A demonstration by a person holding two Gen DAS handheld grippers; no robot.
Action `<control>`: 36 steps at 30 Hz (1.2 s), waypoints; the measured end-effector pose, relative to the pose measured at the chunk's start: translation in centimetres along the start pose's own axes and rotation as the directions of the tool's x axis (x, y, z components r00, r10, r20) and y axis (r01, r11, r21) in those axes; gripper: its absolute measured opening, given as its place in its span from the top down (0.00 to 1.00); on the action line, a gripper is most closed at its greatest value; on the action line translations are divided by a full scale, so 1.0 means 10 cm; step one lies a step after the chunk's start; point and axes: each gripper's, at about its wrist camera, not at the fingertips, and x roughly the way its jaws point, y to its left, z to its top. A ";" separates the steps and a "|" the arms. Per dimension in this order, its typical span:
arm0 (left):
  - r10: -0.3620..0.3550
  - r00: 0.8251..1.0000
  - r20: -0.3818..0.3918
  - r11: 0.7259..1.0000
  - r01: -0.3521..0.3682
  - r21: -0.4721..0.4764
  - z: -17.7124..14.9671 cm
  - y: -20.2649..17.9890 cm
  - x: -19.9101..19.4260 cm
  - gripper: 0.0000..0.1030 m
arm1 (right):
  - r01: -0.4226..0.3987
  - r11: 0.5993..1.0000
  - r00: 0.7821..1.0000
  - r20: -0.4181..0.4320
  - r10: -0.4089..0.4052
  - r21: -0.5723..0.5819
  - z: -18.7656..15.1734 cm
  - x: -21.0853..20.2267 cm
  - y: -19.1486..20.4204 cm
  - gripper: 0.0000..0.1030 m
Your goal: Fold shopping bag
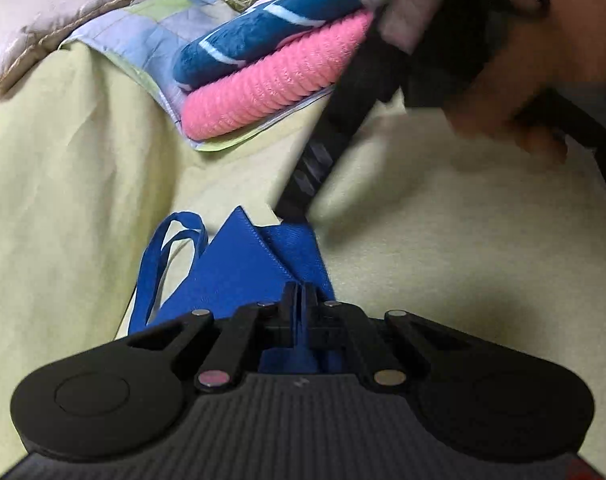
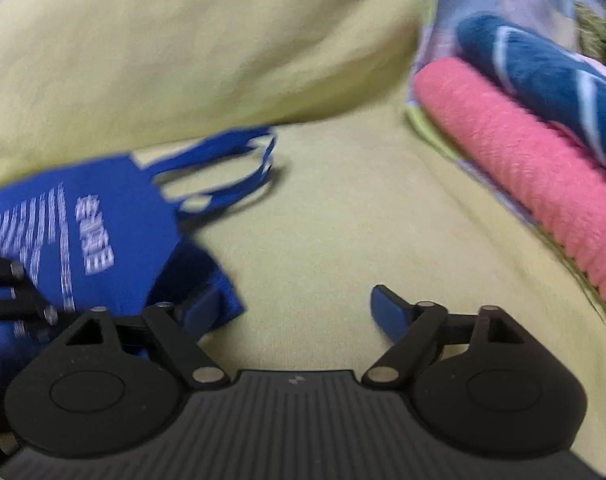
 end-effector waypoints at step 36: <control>-0.107 0.994 0.010 0.890 0.101 -0.444 -0.08 0.60 0.08 1.00 | -0.184 0.912 0.970 -0.083 0.229 0.368 -0.17 0.22 -0.19 0.96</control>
